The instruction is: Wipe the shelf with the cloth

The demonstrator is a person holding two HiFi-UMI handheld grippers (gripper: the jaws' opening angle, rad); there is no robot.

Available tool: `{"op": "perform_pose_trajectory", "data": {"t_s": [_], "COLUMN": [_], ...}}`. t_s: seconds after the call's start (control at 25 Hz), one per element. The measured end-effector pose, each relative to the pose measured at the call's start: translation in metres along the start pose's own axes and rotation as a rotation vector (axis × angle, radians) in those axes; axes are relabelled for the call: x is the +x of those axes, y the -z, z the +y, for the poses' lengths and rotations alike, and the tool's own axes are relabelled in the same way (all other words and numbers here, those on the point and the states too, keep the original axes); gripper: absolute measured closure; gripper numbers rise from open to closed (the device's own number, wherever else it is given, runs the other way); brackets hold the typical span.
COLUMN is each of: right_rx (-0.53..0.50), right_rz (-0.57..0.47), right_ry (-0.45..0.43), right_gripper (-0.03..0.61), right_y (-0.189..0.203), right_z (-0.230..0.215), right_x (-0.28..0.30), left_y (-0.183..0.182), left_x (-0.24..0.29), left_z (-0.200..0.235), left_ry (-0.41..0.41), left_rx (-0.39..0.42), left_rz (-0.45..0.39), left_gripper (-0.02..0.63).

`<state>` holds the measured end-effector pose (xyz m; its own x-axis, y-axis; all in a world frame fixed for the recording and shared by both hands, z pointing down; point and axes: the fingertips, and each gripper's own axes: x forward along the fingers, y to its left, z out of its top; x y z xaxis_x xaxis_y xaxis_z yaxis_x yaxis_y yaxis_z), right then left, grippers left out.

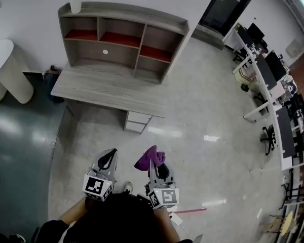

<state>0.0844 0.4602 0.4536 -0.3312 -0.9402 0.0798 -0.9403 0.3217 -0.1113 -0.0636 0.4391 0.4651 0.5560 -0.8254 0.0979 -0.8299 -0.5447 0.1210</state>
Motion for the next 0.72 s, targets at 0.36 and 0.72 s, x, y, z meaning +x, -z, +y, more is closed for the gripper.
{"op": "perform_pose_trajectory", "data": {"t_s": [0.36, 0.72], "right_rx": [0.019, 0.031], "right_rz": [0.000, 0.005], "right_ry": [-0.017, -0.074], "right_gripper": [0.497, 0.497], "right_y": [0.001, 0.002], "right_z": [-0.036, -0.072], "right_x": [-0.001, 0.007], "left_y": [-0.001, -0.013], "left_x": [0.030, 0.063], "left_z": [-0.023, -0.047], "left_ry": [-0.019, -0.055], "left_rx": [-0.004, 0.028], "left_rz": [-0.004, -0.036], "left_gripper": [0.611, 0.609]}}
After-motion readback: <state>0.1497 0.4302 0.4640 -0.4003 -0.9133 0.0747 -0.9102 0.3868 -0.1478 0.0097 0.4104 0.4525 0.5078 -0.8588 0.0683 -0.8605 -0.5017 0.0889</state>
